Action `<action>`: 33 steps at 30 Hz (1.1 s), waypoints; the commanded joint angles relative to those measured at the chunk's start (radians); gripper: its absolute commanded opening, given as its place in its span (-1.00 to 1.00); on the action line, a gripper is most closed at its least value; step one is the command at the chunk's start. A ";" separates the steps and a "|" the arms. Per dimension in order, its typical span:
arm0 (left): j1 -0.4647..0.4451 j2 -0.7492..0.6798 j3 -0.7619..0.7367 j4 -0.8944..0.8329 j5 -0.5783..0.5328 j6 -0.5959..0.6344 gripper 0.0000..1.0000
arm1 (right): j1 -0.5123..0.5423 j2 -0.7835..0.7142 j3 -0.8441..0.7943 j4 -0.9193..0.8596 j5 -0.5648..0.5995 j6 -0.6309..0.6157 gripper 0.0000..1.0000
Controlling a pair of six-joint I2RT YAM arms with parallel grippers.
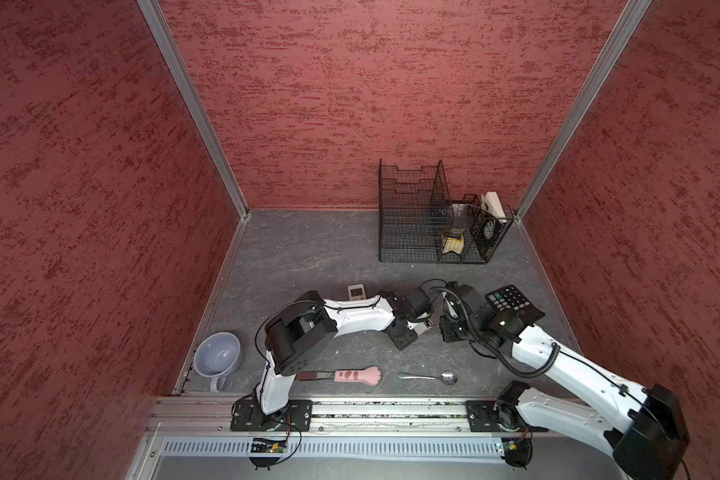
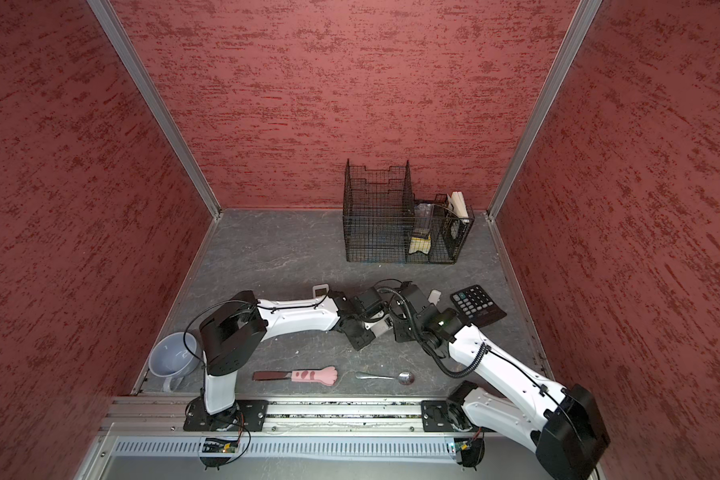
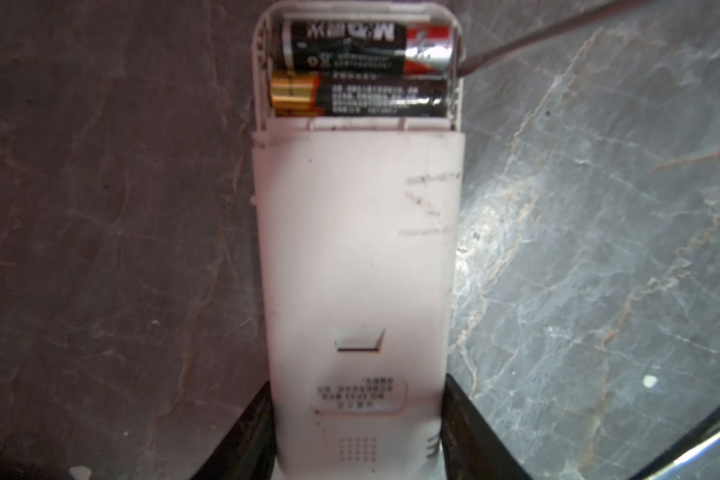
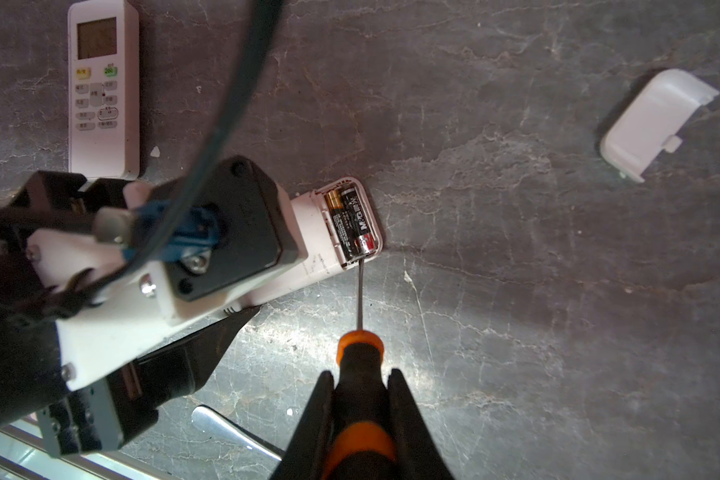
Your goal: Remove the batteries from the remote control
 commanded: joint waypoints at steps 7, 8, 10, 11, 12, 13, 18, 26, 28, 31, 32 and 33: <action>-0.040 0.139 -0.076 0.007 0.068 0.041 -0.25 | 0.007 -0.046 -0.012 0.270 0.018 -0.026 -1.00; -0.039 0.139 -0.076 0.007 0.068 0.041 -0.26 | 0.006 -0.052 -0.013 0.275 0.019 -0.028 -1.00; -0.039 0.140 -0.076 0.006 0.067 0.039 -0.26 | 0.008 -0.062 -0.012 0.277 0.027 -0.033 -1.00; -0.041 0.140 -0.077 0.006 0.068 0.039 -0.26 | 0.009 -0.067 -0.009 0.276 0.031 -0.035 -1.00; -0.039 0.140 -0.077 0.007 0.068 0.039 -0.26 | 0.008 -0.068 -0.007 0.272 0.032 -0.039 -1.00; -0.040 0.140 -0.077 0.007 0.067 0.040 -0.26 | 0.010 -0.070 -0.003 0.267 0.036 -0.041 -1.00; -0.042 0.142 -0.078 0.009 0.070 0.039 -0.27 | 0.015 -0.084 0.002 0.255 0.052 -0.045 -1.00; -0.043 0.146 -0.078 0.012 0.071 0.037 -0.28 | 0.022 -0.094 0.006 0.247 0.062 -0.044 -1.00; -0.042 0.147 -0.078 0.011 0.070 0.036 -0.28 | 0.022 -0.085 0.014 0.219 0.065 -0.041 -1.00; -0.041 0.149 -0.076 0.010 0.063 0.035 -0.28 | 0.022 -0.070 0.022 0.165 0.074 -0.031 -1.00; -0.042 0.149 -0.076 0.009 0.062 0.036 -0.28 | 0.022 -0.064 0.024 0.145 0.073 -0.024 -1.00; -0.041 0.149 -0.074 0.009 0.061 0.035 -0.28 | 0.022 -0.052 0.032 0.114 0.080 -0.011 -1.00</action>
